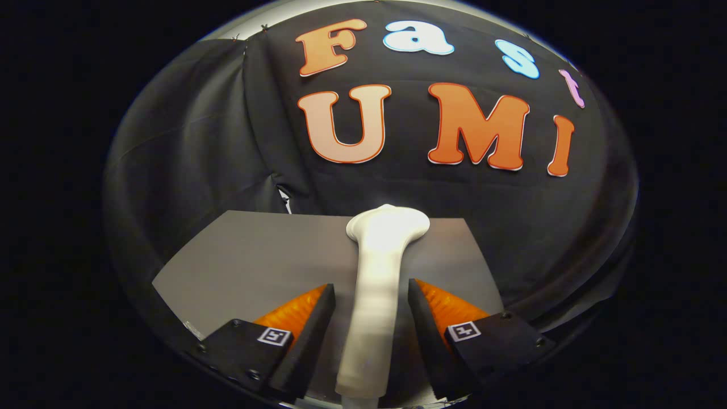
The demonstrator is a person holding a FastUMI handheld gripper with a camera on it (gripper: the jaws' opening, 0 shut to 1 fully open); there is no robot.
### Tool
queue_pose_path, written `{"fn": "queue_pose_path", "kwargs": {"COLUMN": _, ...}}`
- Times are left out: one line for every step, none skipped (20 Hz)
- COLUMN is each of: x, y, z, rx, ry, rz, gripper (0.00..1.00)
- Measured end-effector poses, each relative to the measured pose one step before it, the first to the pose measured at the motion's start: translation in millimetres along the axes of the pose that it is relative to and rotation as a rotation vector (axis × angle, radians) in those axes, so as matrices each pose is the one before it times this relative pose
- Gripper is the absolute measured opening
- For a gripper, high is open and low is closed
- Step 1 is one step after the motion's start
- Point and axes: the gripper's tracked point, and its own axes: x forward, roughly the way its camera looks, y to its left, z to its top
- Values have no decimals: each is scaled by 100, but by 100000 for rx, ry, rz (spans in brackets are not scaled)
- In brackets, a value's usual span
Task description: Iron the clothes twice with a garment steamer, once on the left side and once on the right side.
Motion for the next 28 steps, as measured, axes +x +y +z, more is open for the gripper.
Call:
{"fn": "queue_pose_path", "kwargs": {"x": 292, "y": 135, "z": -379, "rx": 845, "ry": 1757, "rz": 495, "gripper": 80}}
{"fn": "queue_pose_path", "kwargs": {"x": 82, "y": 40, "z": -301, "rx": 459, "ry": 1138, "rz": 104, "gripper": 69}}
{"fn": "queue_pose_path", "kwargs": {"x": -37, "y": -102, "z": -254, "rx": 152, "ry": 531, "rz": -402, "gripper": 65}}
{"fn": "queue_pose_path", "kwargs": {"x": -104, "y": -153, "z": -80, "rx": -221, "ry": 964, "rz": -919, "gripper": 61}}
{"fn": "queue_pose_path", "kwargs": {"x": -181, "y": 3, "z": 123, "rx": 260, "ry": -692, "rz": -7, "gripper": 57}}
{"fn": "queue_pose_path", "kwargs": {"x": -120, "y": -87, "z": -193, "rx": 401, "ry": 595, "rz": 346, "gripper": 53}}
{"fn": "queue_pose_path", "kwargs": {"x": 5, "y": 145, "z": 17, "rx": 1726, "ry": -237, "rz": 1846, "gripper": 52}}
{"fn": "queue_pose_path", "kwargs": {"x": -93, "y": 376, "z": 172, "rx": 2819, "ry": -672, "rz": 1809, "gripper": 47}}
{"fn": "queue_pose_path", "kwargs": {"x": 141, "y": -97, "z": -306, "rx": 131, "ry": 605, "rz": 280, "gripper": 45}}
{"fn": "queue_pose_path", "kwargs": {"x": 68, "y": -119, "z": -117, "rx": -1485, "ry": 254, "rz": -636, "gripper": 43}}
{"fn": "queue_pose_path", "kwargs": {"x": -613, "y": 97, "z": -235, "rx": -2648, "ry": -609, "rz": -529, "gripper": 43}}
{"fn": "queue_pose_path", "kwargs": {"x": -322, "y": 106, "z": -185, "rx": -1811, "ry": -801, "rz": 6, "gripper": 43}}
{"fn": "queue_pose_path", "kwargs": {"x": -491, "y": -32, "z": -81, "rx": -448, "ry": -1205, "rz": 157, "gripper": 43}}
{"fn": "queue_pose_path", "kwargs": {"x": -493, "y": 75, "z": -65, "rx": 182, "ry": -1107, "rz": 579, "gripper": 43}}
{"fn": "queue_pose_path", "kwargs": {"x": -574, "y": 26, "z": 30, "rx": 198, "ry": -1205, "rz": 377, "gripper": 43}}
{"fn": "queue_pose_path", "kwargs": {"x": -796, "y": 94, "z": 129, "rx": 244, "ry": -1803, "rz": 484, "gripper": 43}}
{"fn": "queue_pose_path", "kwargs": {"x": -1159, "y": 114, "z": 198, "rx": -206, "ry": -2135, "rz": 895, "gripper": 43}}
{"fn": "queue_pose_path", "kwargs": {"x": -1422, "y": 379, "z": 337, "rx": -504, "ry": -2578, "rz": 1299, "gripper": 43}}
{"fn": "queue_pose_path", "kwargs": {"x": -1509, "y": 477, "z": 628, "rx": -243, "ry": -2901, "rz": 1599, "gripper": 43}}
{"fn": "queue_pose_path", "kwargs": {"x": -1594, "y": 496, "z": 741, "rx": -480, "ry": -2863, "rz": 1381, "gripper": 43}}
{"fn": "queue_pose_path", "kwargs": {"x": -1723, "y": 516, "z": 471, "rx": -1118, "ry": -2598, "rz": 1212, "gripper": 43}}
{"fn": "queue_pose_path", "kwargs": {"x": -1669, "y": 544, "z": 834, "rx": -1277, "ry": -2843, "rz": 1242, "gripper": 43}}
{"fn": "queue_pose_path", "kwargs": {"x": -1663, "y": 599, "z": 949, "rx": -1141, "ry": -2986, "rz": 1290, "gripper": 43}}
{"fn": "queue_pose_path", "kwargs": {"x": -1758, "y": 502, "z": 701, "rx": -725, "ry": -2674, "rz": 1401, "gripper": 43}}
{"fn": "queue_pose_path", "kwargs": {"x": -1772, "y": 451, "z": 702, "rx": -696, "ry": -2573, "rz": 1466, "gripper": 43}}
{"fn": "queue_pose_path", "kwargs": {"x": -1868, "y": 465, "z": 723, "rx": -1055, "ry": -3265, "rz": 1359, "gripper": 43}}
{"fn": "queue_pose_path", "kwargs": {"x": -1801, "y": 190, "z": 562, "rx": -1348, "ry": -2515, "rz": 673, "gripper": 42}}
{"fn": "queue_pose_path", "kwargs": {"x": -1686, "y": -17, "z": 685, "rx": -747, "ry": -2415, "rz": 360, "gripper": 42}}
